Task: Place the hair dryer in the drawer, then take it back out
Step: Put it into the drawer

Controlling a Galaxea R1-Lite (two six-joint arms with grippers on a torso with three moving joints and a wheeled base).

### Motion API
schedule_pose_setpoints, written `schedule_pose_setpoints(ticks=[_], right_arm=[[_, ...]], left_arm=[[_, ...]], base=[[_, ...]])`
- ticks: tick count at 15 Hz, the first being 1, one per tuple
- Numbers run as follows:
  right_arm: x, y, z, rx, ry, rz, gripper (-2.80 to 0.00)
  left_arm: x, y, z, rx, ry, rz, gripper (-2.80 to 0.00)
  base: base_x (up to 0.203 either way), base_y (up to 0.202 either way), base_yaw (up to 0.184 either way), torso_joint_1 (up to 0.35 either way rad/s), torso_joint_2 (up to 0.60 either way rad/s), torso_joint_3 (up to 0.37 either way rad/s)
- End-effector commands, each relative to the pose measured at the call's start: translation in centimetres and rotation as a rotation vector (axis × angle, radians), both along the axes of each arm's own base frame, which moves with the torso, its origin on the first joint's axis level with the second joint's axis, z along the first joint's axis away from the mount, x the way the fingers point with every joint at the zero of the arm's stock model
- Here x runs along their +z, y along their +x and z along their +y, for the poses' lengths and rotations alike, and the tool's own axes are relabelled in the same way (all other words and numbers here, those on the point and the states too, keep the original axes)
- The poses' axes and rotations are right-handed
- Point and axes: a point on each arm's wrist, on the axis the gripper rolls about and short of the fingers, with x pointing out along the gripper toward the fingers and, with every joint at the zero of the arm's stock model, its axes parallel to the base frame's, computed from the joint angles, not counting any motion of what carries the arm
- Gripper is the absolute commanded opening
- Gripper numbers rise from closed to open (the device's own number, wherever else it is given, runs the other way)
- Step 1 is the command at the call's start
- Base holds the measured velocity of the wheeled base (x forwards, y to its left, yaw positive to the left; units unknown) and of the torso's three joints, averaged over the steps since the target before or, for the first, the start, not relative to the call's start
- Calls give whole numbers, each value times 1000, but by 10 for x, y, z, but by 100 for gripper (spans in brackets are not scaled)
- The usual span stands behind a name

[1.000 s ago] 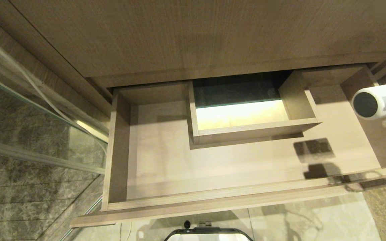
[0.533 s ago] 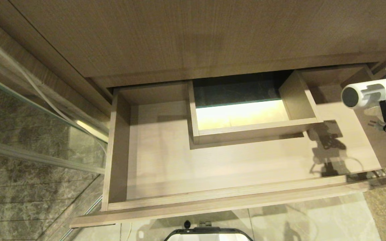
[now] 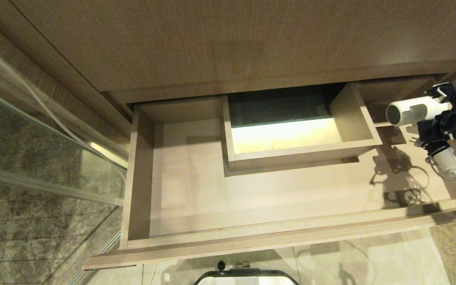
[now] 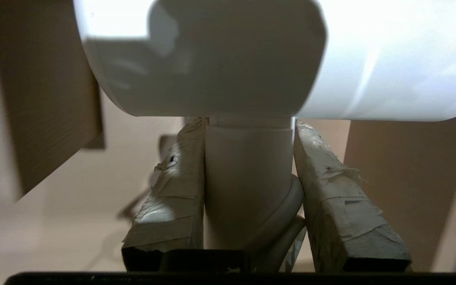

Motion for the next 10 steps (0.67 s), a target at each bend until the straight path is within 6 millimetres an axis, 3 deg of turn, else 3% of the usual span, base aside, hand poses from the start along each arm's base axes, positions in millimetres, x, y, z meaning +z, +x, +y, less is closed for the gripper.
schedule_pose_setpoints(ticks=[1,6,9,10], right_arm=[[-35,27,-10,2,-4,-3,-280],[-78,68,-27,2,-82,-52,-280],[-96,81,-32,-8,-108,-87,-280],[-100,82,-32,-9,-109,-87,-60]], left_arm=[[0,0,0,0,0,2,-280],[0,0,0,0,0,2,-280],[0,0,0,0,0,2,-280],[0,0,0,0,0,1,-280]], base=[[0,0,0,0,0,0],[0,0,0,0,0,0],[0,0,0,0,0,0],[0,0,0,0,0,0]])
